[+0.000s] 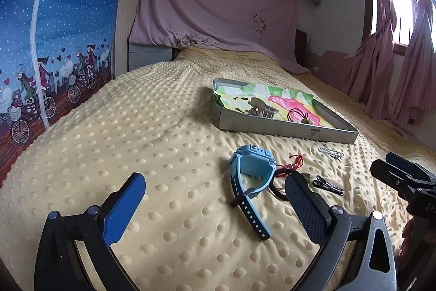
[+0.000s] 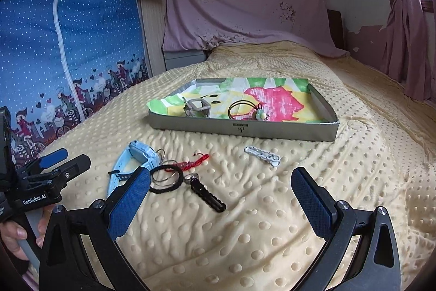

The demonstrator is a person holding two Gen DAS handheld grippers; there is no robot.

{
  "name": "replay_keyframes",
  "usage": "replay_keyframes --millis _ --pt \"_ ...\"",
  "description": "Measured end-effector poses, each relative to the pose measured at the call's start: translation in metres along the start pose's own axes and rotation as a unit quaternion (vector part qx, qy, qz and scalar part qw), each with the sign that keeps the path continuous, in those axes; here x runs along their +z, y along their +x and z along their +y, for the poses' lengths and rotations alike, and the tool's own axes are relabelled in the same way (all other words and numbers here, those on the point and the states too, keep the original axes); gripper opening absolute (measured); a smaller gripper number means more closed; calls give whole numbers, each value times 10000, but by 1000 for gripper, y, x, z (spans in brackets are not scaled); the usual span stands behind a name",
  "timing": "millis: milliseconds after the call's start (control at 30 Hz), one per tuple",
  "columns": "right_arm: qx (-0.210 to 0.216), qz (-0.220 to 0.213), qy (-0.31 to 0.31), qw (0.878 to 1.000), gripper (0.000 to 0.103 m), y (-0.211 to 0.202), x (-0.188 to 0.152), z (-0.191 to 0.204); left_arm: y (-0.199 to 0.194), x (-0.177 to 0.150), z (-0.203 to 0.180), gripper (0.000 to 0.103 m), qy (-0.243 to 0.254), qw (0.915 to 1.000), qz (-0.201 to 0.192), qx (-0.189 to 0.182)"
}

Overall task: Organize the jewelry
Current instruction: 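Move both tools back toward the remaining jewelry, then grasp the light-blue watch with left tool while right tool grasps black hair clip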

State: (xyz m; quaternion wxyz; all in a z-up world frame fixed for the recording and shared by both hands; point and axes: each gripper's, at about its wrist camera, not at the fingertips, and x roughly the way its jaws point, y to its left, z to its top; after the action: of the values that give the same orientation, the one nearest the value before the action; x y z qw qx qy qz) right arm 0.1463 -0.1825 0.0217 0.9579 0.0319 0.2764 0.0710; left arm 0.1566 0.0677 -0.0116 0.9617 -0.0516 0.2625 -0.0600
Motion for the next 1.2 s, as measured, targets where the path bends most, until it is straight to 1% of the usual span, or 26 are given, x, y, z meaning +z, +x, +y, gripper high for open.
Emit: replay_keyframes --millis 100,267,300,333,400,433,467,533,567,600,633,667,733,767,833,867,933,1067,1133,1200 --pt "34 140 -22 9999 101 7 -2 1 10 -1 2 103 -34 9997 213 -129" --pt "120 523 25 9986 101 25 -6 0 23 0 1 102 -9 9982 476 -364" --pt "147 583 31 9982 98 29 -7 -1 25 0 1 99 -4 9979 512 -407" --pt "177 640 30 9978 95 32 -7 -1 28 0 1 93 2 9974 555 -457" --pt "242 748 14 9969 82 38 -9 0 34 1 1 86 -27 9961 670 -567" --pt "275 803 3 9964 80 41 -10 1 36 1 2 82 -60 9954 720 -626" --pt "309 842 -9 9960 76 44 -11 2 39 2 2 80 -94 9947 761 -681" --pt "370 885 -34 9954 68 48 -11 4 43 3 3 72 -173 9934 816 -787" --pt "392 911 -44 9951 60 50 -12 5 44 4 3 70 -208 9928 834 -836" --pt "413 947 -52 9946 54 52 -12 6 46 4 3 66 -241 9923 843 -876" --pt "433 987 -53 9942 52 55 -12 6 48 5 3 59 -274 9917 865 -916" --pt "447 1015 -60 9938 49 57 -13 6 50 5 3 55 -307 9909 903 -947" --pt "464 1074 -94 9931 45 61 -14 8 56 6 2 43 -357 9898 986 -966" --pt "480 1105 -122 9926 43 63 -14 10 58 6 2 41 -385 9891 1024 -989" --pt "504 1168 -184 9917 40 67 -14 12 62 6 2 33 -431 9879 1090 -1011" --pt "518 1212 -206 9911 38 69 -15 13 64 6 2 31 -440 9875 1118 -1020" --pt "543 1314 -223 9896 37 74 -16 15 66 5 0 23 -439 9866 1173 -1046" --pt "588 1483 -148 9871 34 83 -20 13 67 4 -1 22 -467 9864 1168 -1054" --pt "597 1506 -114 9867 32 84 -21 12 67 3 -2 18 -474 9861 1175 -1078" --pt "600 1503 -78 9868 25 84 -22 11 67 3 -4 16 -450 9859 1181 -1097"
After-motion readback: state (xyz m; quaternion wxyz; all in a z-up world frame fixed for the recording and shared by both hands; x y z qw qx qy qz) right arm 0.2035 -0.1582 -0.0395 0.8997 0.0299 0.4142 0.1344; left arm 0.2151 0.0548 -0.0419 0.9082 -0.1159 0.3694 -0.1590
